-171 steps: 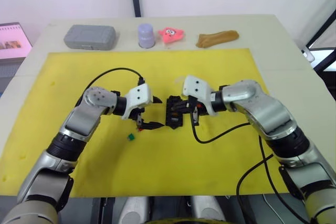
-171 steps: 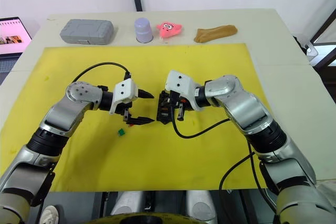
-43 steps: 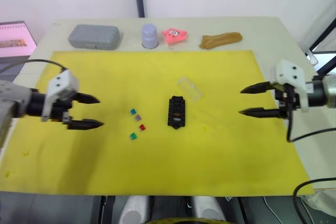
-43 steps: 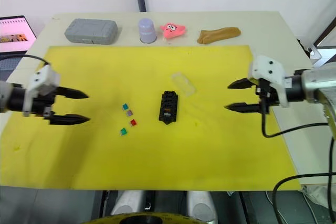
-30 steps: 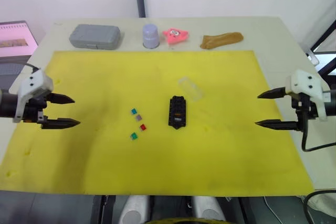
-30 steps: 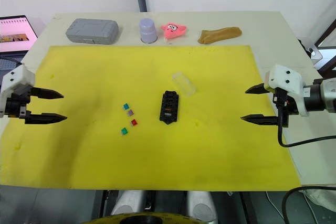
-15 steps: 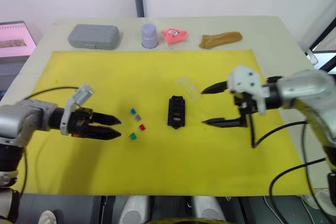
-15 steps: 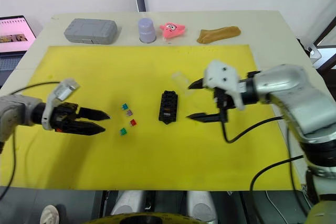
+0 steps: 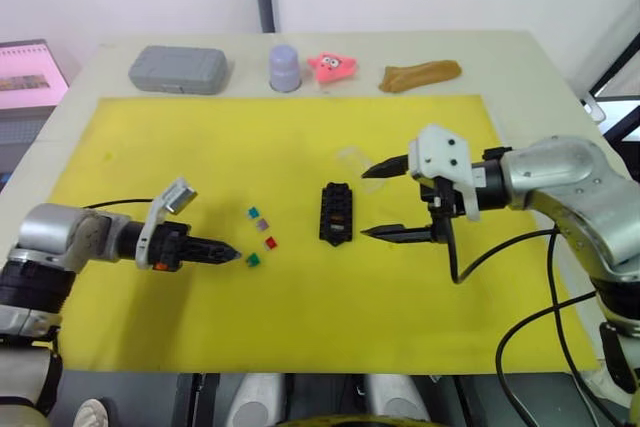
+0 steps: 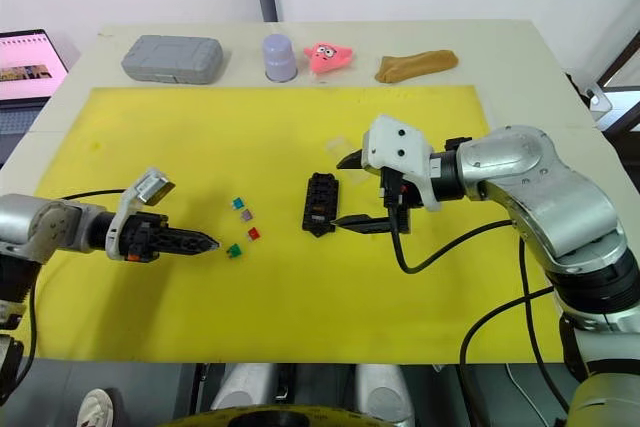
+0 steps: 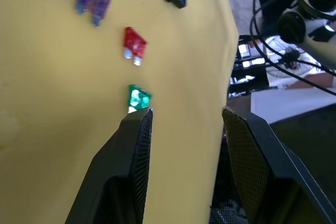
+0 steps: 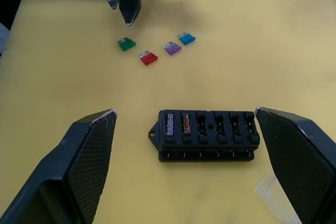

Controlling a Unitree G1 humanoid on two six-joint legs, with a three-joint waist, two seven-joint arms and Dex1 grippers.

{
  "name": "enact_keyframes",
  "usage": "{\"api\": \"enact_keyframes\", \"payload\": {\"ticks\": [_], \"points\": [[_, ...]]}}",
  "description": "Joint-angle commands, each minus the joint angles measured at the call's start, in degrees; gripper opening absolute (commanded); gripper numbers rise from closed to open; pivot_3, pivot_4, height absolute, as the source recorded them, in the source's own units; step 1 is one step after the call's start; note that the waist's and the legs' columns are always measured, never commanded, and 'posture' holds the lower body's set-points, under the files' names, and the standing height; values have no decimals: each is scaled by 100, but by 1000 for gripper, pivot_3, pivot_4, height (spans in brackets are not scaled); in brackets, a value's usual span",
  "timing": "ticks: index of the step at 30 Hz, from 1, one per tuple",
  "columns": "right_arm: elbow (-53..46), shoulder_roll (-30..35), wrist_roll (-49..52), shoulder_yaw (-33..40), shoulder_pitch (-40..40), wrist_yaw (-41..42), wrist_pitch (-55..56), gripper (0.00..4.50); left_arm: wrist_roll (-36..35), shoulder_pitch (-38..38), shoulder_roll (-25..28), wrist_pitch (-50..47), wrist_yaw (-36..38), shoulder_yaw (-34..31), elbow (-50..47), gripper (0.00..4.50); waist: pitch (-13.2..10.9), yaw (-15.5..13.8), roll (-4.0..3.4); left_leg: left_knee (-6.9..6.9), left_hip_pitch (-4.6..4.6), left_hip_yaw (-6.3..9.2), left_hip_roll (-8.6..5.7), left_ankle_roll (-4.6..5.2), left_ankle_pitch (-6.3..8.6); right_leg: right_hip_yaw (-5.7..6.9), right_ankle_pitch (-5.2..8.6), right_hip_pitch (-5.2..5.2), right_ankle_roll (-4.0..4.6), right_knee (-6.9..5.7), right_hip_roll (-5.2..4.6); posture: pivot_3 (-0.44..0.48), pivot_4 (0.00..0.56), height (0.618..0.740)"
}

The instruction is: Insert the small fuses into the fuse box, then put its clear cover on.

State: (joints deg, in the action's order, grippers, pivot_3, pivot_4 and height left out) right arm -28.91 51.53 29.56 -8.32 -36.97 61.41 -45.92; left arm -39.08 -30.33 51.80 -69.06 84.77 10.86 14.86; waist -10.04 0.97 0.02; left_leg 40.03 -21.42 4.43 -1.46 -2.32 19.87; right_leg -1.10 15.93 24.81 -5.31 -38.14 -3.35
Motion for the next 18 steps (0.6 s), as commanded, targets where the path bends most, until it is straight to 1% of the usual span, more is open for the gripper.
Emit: {"api": "enact_keyframes", "payload": {"ticks": [1,9,18], "points": [[-185,2,62,125,-81,-59,-3,4500,185,-194,-107,99,87,194,343,2255,0,6,1,0,0,0,0,0,0,0,0,0,0,0,1,0,150,740],[-241,29,81,122,-117,-145,-101,4500,499,-417,-472,282,199,499,760,2255,1,-29,-1,1,1,1,-6,-3,-2,1,0,-3,0,-1,-7,0,150,740],[-295,35,115,139,-154,-234,-242,4500,619,-310,-421,350,591,839,349,2255,2,-26,-1,2,0,2,-10,-6,-3,1,0,-4,0,0,-14,0,150,740]]}}
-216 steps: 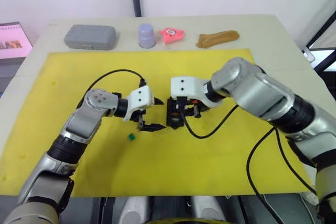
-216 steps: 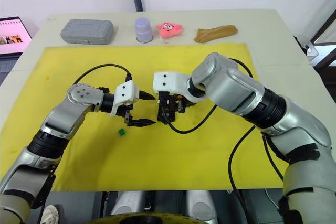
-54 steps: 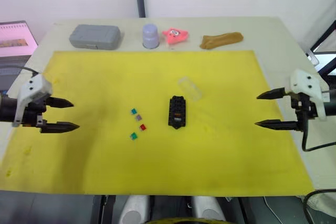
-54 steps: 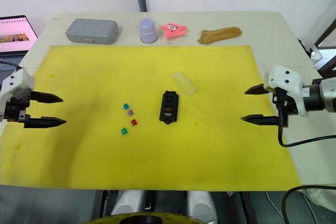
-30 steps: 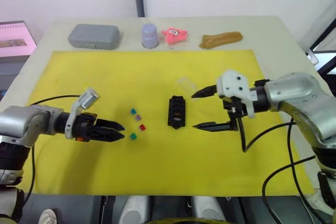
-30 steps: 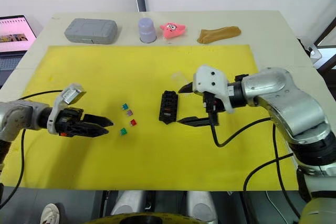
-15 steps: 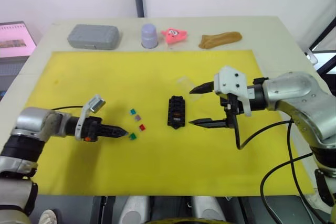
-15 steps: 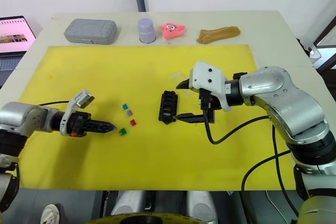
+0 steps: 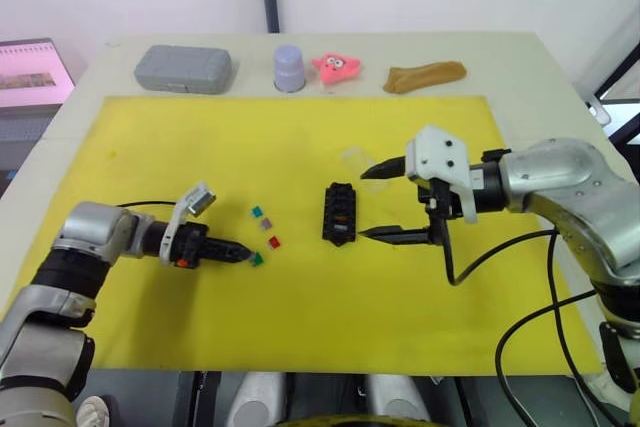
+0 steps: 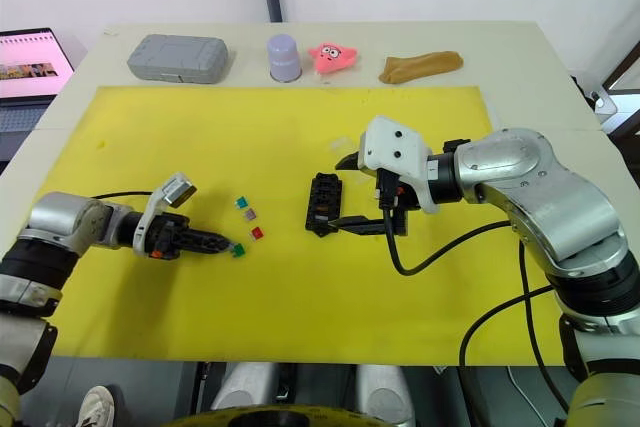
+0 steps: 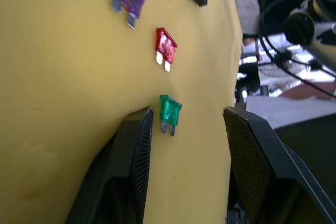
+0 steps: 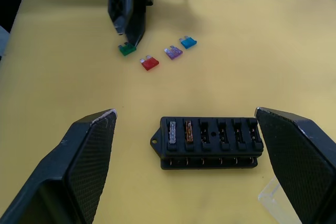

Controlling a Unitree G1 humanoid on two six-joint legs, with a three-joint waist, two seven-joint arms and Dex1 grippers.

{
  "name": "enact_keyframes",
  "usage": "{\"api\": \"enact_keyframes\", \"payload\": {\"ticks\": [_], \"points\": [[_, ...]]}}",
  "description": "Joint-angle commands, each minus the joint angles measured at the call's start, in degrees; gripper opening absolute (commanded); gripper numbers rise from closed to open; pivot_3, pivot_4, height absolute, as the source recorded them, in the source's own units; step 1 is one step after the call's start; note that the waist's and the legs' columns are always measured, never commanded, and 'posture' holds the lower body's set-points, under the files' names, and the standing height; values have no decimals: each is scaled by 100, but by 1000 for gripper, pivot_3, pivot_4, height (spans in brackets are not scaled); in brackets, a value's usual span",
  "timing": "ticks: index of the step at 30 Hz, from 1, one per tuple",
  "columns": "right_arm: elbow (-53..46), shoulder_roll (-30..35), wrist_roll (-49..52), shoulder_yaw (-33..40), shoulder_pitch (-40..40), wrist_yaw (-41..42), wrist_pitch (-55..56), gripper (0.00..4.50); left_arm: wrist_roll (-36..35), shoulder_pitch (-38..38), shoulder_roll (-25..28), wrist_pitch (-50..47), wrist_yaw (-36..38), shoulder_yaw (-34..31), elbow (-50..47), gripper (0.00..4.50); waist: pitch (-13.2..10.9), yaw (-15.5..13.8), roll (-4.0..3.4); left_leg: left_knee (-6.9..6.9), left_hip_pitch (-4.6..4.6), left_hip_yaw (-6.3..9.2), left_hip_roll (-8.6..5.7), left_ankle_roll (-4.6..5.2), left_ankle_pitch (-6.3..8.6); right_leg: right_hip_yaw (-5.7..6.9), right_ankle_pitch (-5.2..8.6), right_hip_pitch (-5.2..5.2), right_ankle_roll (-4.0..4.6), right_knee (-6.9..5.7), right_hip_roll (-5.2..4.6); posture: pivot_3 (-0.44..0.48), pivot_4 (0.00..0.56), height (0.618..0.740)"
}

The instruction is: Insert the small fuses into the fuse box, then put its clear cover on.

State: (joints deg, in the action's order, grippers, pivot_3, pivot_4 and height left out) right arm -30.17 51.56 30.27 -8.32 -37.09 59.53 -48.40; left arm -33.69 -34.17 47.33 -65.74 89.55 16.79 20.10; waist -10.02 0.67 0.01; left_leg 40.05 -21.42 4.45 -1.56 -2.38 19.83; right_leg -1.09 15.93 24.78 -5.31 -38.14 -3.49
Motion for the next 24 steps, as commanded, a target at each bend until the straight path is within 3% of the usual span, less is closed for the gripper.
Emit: {"api": "enact_keyframes", "payload": {"ticks": [1,8,11,13,24], "points": [[-170,26,44,134,-152,-59,0,4500,94,72,26,28,121,252,-172,2255,0,9,0,0,0,0,0,0,0,0,0,0,0,0,0,0,150,740],[-112,-28,34,96,-215,-138,3,4500,316,23,-11,223,93,240,74,2255,0,18,0,0,1,0,0,1,0,0,0,0,0,1,1,0,150,740],[-93,-40,35,84,-238,-153,-1,4500,405,31,2,319,113,249,137,1389,0,19,0,0,1,0,1,1,0,0,0,0,0,0,2,0,150,740],[-83,-50,37,80,-249,-161,0,4500,446,48,17,340,108,249,147,439,0,22,0,-1,1,0,1,1,0,0,0,0,0,0,2,0,150,740],[-8,-83,-4,48,-321,-161,32,4500,543,190,3,516,29,221,114,439,2,27,-3,0,4,0,3,4,2,0,0,0,0,-4,2,0,150,740]]}}
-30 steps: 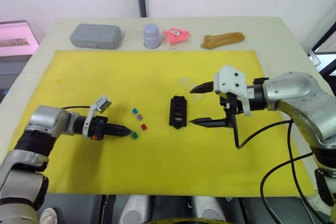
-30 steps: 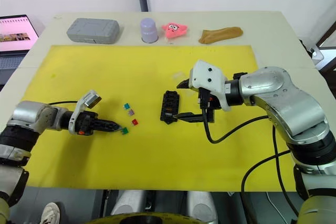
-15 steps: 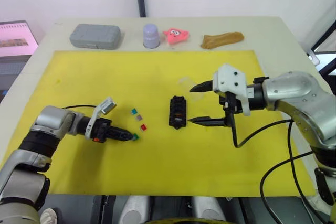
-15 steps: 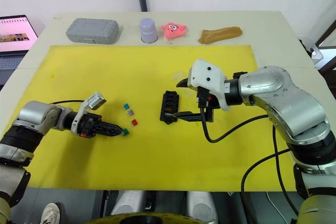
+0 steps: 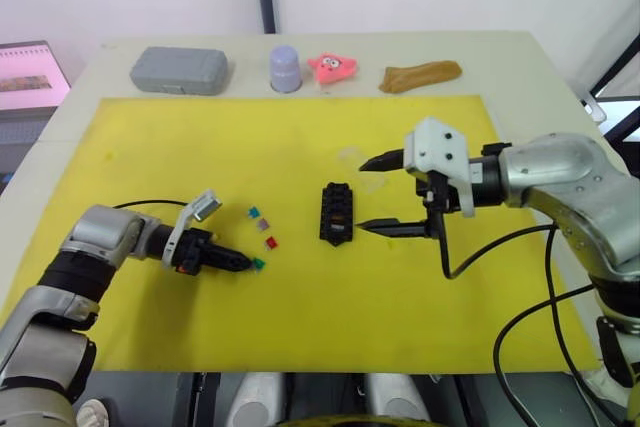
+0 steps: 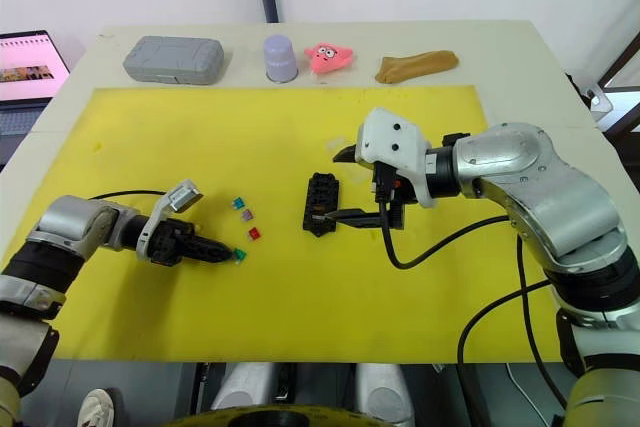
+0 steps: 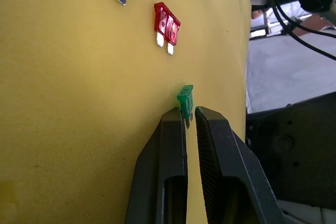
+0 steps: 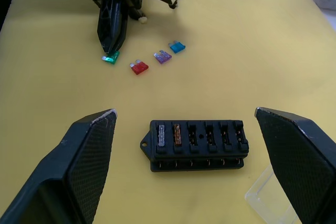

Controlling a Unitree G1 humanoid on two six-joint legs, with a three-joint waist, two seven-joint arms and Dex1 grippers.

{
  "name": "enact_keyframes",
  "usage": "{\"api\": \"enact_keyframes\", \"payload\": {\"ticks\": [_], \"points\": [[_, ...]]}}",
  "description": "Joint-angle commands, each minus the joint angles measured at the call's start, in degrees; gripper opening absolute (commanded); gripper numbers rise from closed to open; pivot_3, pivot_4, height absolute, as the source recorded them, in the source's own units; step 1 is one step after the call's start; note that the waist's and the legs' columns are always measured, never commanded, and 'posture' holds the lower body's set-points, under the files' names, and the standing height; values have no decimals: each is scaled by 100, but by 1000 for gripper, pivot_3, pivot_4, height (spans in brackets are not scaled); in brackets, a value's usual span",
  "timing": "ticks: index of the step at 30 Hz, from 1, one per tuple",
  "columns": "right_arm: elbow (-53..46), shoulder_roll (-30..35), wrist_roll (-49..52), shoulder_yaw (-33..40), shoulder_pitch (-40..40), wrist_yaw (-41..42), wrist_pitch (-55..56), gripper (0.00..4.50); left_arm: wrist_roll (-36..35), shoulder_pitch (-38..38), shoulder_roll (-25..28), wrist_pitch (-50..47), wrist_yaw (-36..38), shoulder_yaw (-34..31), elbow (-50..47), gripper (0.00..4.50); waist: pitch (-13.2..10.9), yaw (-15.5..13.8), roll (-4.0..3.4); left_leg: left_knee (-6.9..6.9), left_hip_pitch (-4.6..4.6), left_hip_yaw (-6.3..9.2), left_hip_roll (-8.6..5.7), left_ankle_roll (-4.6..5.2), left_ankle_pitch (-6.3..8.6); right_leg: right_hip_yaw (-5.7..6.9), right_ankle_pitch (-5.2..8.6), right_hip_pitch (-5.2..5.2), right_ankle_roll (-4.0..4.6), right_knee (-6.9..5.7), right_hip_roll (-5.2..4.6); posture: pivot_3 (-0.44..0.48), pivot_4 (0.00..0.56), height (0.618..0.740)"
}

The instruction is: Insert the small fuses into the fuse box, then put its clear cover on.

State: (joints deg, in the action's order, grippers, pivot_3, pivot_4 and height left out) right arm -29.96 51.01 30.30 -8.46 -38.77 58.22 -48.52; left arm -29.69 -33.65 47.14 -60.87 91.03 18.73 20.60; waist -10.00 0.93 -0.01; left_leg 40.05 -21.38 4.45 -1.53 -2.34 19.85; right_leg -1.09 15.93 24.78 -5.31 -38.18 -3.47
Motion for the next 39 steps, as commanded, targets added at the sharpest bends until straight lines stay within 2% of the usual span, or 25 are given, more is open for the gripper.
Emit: {"api": "enact_keyframes", "payload": {"ticks": [1,9,17,26,31,38,39], "points": [[-26,-30,-7,62,-157,-32,43,4500,157,145,16,55,-139,26,66,202,0,0,0,0,0,0,0,0,0,0,0,0,0,0,0,0,150,740],[-34,-43,52,56,-152,-68,-107,4500,162,193,42,209,-189,-71,-81,202,1,-1,-1,0,0,0,0,1,0,0,0,0,0,0,0,0,150,740],[-72,-126,696,371,-207,-328,-1109,4500,-240,422,285,435,-405,-869,-1453,202,-1,-9,1,0,-5,5,3,-4,-2,-1,0,2,0,1,-10,0,150,740],[-149,-128,907,356,-166,-368,-1208,4500,-671,519,504,346,-773,-1459,-2388,202,-1,-3,2,-1,-7,5,3,12,7,0,0,2,0,5,-10,0,150,740],[-91,-152,873,240,-226,-356,-1111,4500,-423,583,541,646,-837,-1214,-2234,202,-1,2,2,-1,-6,4,3,15,9,1,0,2,0,5,-7,0,150,740],[-109,-189,851,194,-215,-372,-1047,4500,-239,363,371,711,-685,-870,-1379,202,-1,-2,2,-1,-6,4,3,18,10,3,0,3,0,5,2,0,150,740],[-118,-184,851,193,-206,-380,-1042,4500,-196,334,328,730,-681,-806,-1237,726,-1,-3,2,-1,-6,4,2,18,10,3,0,2,0,5,2,0,150,740]]}}
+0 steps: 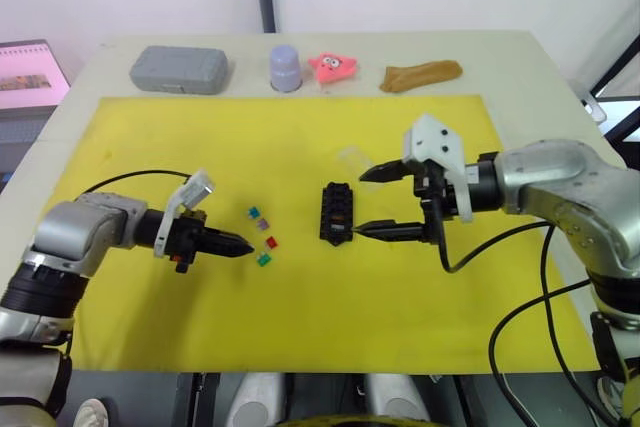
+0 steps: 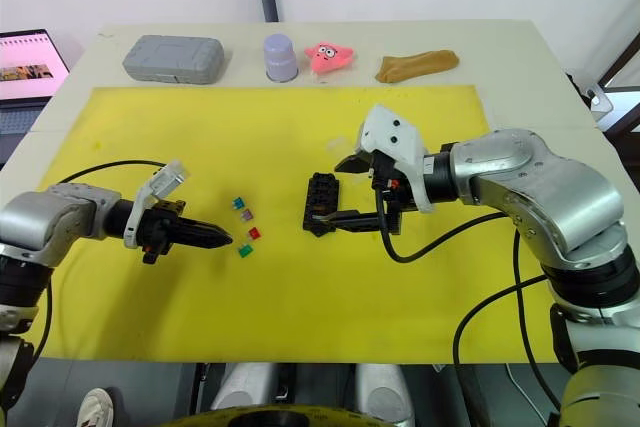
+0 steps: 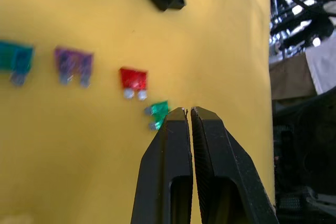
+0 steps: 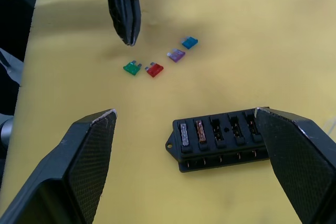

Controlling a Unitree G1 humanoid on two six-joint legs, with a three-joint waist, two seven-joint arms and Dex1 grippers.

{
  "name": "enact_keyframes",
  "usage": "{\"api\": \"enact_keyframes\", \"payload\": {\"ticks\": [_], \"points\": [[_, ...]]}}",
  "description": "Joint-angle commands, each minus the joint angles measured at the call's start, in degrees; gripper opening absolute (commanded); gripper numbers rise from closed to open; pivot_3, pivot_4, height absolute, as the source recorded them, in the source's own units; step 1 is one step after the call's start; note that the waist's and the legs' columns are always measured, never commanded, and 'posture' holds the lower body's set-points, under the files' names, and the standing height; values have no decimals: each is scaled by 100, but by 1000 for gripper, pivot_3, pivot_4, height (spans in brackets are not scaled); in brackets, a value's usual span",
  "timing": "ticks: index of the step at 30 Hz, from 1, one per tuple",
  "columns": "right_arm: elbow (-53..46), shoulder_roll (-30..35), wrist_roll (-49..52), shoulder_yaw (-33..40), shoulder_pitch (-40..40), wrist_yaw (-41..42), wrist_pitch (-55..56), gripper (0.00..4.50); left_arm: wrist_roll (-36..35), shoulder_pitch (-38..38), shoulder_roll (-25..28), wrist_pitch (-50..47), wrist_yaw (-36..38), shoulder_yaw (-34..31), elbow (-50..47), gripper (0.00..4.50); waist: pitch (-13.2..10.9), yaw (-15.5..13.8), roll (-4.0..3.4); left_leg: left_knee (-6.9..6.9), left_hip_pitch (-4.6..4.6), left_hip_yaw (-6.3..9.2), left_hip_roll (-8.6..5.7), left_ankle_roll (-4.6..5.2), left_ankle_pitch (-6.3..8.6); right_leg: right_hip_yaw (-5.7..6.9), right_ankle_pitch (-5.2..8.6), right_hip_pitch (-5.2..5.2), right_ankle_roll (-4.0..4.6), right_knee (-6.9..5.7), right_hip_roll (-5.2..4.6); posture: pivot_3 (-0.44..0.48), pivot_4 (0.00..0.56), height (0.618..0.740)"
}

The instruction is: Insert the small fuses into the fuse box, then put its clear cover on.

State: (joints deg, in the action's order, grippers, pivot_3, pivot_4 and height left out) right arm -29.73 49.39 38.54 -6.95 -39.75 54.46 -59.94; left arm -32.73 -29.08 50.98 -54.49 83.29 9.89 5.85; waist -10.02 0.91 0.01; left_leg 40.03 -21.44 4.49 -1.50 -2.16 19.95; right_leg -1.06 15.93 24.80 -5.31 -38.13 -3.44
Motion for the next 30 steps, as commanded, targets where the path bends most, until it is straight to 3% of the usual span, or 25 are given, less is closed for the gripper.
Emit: {"api": "enact_keyframes", "payload": {"ticks": [1,3,11,30], "points": [[-157,-11,31,49,-88,-10,105,4500,128,-171,-126,59,79,121,400,1084,0,0,0,0,0,0,-1,0,0,0,0,0,0,0,0,0,150,740],[-169,-6,32,49,-73,-27,109,4500,155,-278,-234,10,111,166,662,2001,0,0,0,0,0,-1,-2,-1,-1,0,0,0,0,0,0,0,150,740],[-212,-2,60,76,-47,-120,51,4500,170,-648,-582,-180,209,256,1386,2001,0,8,0,1,0,-1,-3,-7,-4,1,0,0,0,0,0,0,150,740],[-185,7,45,58,-75,-187,75,4500,107,-47,-316,-360,589,612,338,2001,0,10,0,0,0,0,0,-16,-9,-1,0,0,0,0,-7,0,150,740]]}}
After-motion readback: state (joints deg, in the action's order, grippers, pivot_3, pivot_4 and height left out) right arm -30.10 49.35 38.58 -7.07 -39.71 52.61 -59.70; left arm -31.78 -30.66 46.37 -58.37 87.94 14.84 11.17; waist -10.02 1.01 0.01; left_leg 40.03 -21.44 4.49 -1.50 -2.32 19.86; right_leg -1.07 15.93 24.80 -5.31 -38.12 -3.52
